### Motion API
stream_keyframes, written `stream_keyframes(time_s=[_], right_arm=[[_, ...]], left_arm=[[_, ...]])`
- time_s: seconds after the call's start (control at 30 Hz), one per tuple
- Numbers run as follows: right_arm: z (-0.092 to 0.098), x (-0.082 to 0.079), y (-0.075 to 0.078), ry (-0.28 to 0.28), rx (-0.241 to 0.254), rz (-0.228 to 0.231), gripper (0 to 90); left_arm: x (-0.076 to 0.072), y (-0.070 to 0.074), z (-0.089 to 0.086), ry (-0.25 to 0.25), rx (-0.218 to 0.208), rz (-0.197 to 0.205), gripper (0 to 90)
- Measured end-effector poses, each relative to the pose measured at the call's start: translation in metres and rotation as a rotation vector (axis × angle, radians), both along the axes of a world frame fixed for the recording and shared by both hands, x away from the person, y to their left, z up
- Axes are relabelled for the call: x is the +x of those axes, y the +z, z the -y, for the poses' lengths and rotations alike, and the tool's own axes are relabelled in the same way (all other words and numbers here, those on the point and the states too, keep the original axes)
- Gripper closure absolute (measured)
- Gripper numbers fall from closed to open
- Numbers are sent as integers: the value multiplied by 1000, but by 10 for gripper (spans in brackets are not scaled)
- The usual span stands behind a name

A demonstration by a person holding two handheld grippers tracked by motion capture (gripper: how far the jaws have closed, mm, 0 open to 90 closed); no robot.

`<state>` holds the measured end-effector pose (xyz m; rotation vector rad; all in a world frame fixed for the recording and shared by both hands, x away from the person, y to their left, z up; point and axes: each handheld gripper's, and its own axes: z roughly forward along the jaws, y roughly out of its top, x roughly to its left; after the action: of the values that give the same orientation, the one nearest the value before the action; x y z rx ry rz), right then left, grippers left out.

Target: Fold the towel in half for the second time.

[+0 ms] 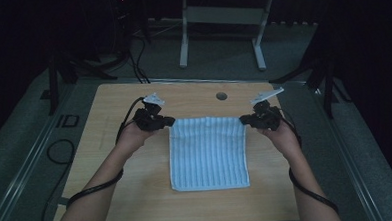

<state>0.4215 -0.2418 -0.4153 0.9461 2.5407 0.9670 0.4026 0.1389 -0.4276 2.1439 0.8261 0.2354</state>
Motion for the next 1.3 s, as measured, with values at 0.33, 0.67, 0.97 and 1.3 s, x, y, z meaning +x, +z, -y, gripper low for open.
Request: stream_keyframes(time_s=[0.33,0.67,0.97,1.3], right_arm=[[13,-56,0,64,60,41,852],[23,-98,-32,85,48,-12,850],[30,-127,-57,95,65,-66,842],[34,-144,-84,99,39,-157,704]], left_arm=[[-50,-7,-16,-82,-70,-22,876],[-110,-36,-2,-142,-40,-38,874],[-131,-66,1,-181,1,-91,873],[-141,-83,5,-204,5,-193,730]])
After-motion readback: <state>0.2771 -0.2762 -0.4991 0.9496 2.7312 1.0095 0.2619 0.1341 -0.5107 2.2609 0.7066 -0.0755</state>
